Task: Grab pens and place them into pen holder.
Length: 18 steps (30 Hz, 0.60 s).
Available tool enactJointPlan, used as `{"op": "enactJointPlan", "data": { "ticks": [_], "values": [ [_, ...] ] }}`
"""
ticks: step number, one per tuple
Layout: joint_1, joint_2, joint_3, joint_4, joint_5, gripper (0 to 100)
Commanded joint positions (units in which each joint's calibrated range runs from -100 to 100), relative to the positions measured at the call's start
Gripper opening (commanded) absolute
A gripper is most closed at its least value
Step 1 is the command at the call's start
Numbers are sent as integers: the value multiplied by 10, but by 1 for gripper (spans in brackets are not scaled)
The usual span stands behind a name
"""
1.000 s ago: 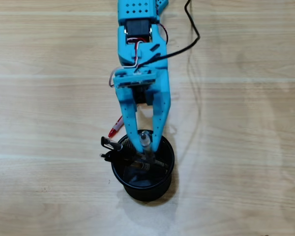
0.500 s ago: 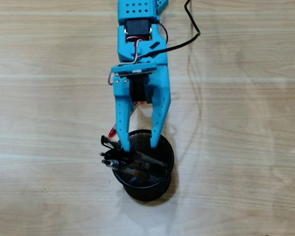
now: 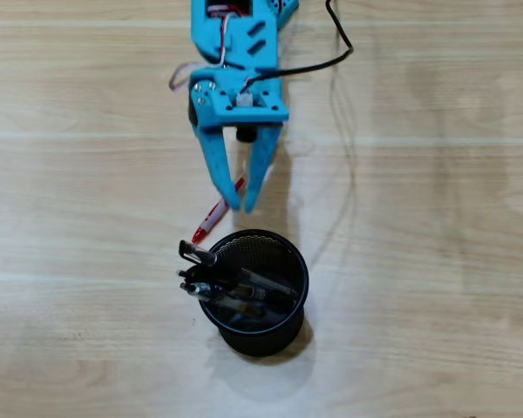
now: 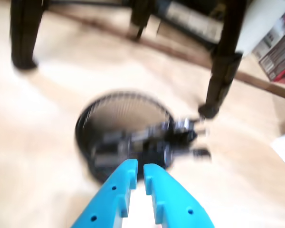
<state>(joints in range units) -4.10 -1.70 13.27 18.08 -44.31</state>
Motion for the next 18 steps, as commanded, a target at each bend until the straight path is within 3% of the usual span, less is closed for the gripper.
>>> {"op": "enactJointPlan", "data": {
  "ticks": [1, 6, 13, 18],
  "values": [
    [21, -88, -18, 203, 73, 2],
    [24, -86, -80, 355, 133, 2],
    [41, -93, -84, 384, 130, 2],
    [55, -91, -61, 383, 25, 2]
  ]
}}
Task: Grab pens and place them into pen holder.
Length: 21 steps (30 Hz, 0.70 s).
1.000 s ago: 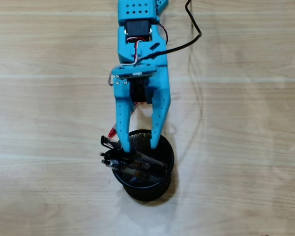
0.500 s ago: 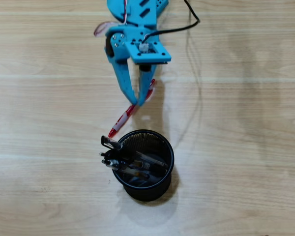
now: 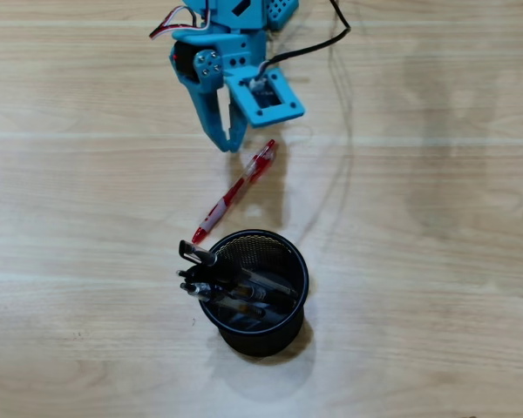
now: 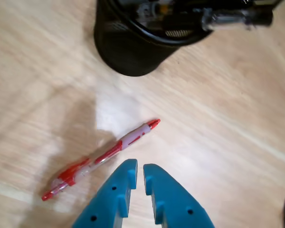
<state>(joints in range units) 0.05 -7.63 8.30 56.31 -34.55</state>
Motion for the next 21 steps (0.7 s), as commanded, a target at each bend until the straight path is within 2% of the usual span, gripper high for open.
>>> {"op": "enactJointPlan", "data": {
  "ticks": [1, 10, 15, 21],
  "values": [
    [15, -32, -2, -2, -95, 2],
    [13, -25, 49, -7, -233, 2],
    [13, -3, 49, -13, -248, 2],
    [12, 86, 49, -81, -249, 2]
  ]
}}
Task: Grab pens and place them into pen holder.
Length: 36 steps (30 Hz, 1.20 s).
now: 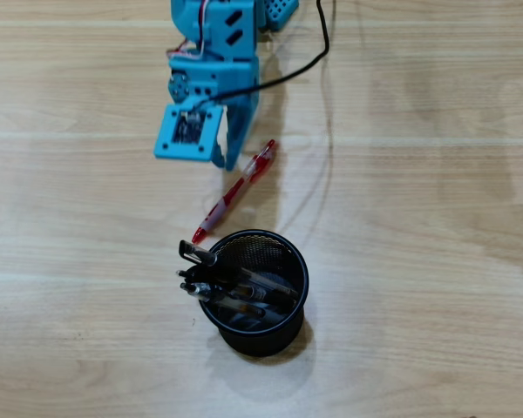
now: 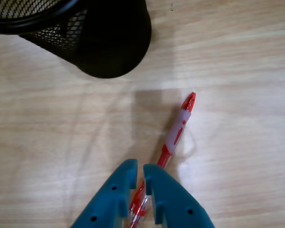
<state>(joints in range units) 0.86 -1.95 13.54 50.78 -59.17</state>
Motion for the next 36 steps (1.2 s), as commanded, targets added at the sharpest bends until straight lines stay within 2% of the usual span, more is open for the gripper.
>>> {"op": "enactJointPlan", "data": {
  "ticks": [1, 15, 21, 36],
  "values": [
    [4, 43, -3, -25, -3, 2],
    [19, 138, -3, -23, -3, 2],
    [16, 138, -8, -23, -3, 13],
    [7, 142, 51, -23, -3, 13]
  ]
}}
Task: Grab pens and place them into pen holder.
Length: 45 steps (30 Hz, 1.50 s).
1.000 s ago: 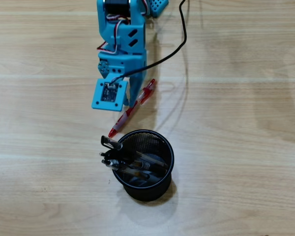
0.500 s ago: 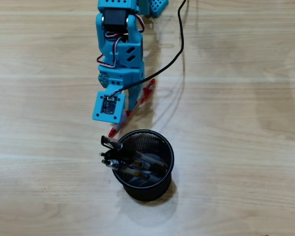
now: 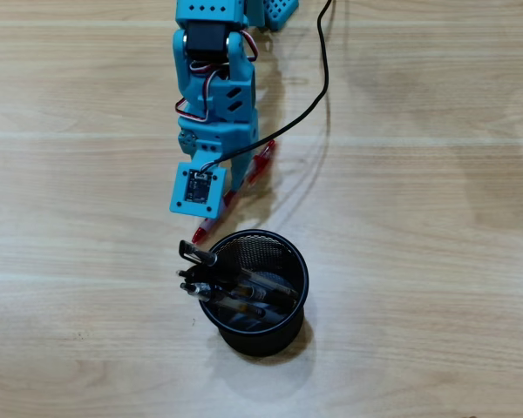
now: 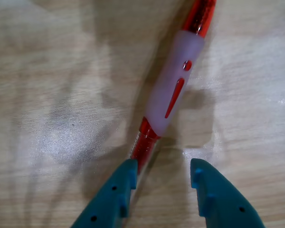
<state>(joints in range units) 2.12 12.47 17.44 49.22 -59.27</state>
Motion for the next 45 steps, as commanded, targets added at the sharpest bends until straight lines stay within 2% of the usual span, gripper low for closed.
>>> {"op": "enactJointPlan", "data": {
  "ticks": [1, 10, 15, 26, 31, 38, 45],
  "values": [
    [-5, -2, 18, -7, -2, 13],
    [-11, -2, 35, -8, -3, 13],
    [-3, -2, 37, -8, -3, 2],
    [16, -55, -25, -7, 3, 2],
    [27, -110, -72, -4, 31, 2],
    [23, -202, -168, 76, 33, 2],
    [-9, -265, -233, 77, 33, 2]
  ]
}}
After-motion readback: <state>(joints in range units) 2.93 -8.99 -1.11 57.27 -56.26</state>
